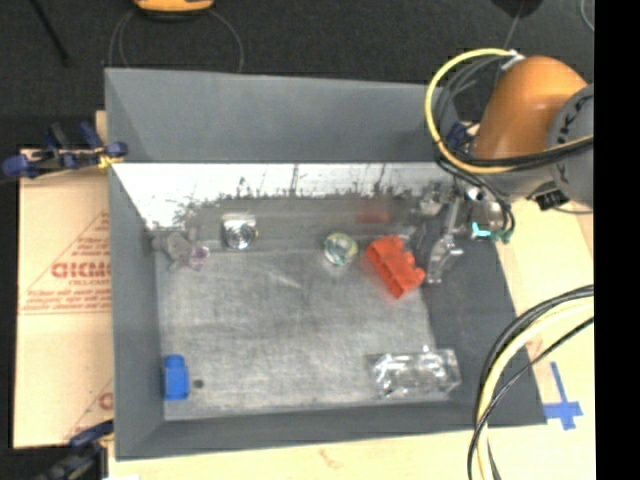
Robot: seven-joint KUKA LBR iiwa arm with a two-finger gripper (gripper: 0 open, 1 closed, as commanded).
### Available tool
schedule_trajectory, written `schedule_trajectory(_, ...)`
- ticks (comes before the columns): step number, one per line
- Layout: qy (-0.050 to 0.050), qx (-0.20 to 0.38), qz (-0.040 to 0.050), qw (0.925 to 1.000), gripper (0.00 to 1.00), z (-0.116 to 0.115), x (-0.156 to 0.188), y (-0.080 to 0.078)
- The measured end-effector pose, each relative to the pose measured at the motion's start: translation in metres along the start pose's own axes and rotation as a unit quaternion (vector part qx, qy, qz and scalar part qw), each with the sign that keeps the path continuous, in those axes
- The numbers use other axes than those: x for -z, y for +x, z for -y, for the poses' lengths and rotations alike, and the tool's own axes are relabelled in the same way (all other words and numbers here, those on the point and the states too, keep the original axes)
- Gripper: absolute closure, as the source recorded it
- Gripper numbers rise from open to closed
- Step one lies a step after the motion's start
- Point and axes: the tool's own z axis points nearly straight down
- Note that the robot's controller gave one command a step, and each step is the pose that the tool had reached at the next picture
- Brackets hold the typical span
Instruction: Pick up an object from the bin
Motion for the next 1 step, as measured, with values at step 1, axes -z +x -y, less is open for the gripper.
schedule_trajectory(1, 0.001, 0.211, 0.0060, 0.9775, 0.00, 0.0039, -0.0463, 0.0208)
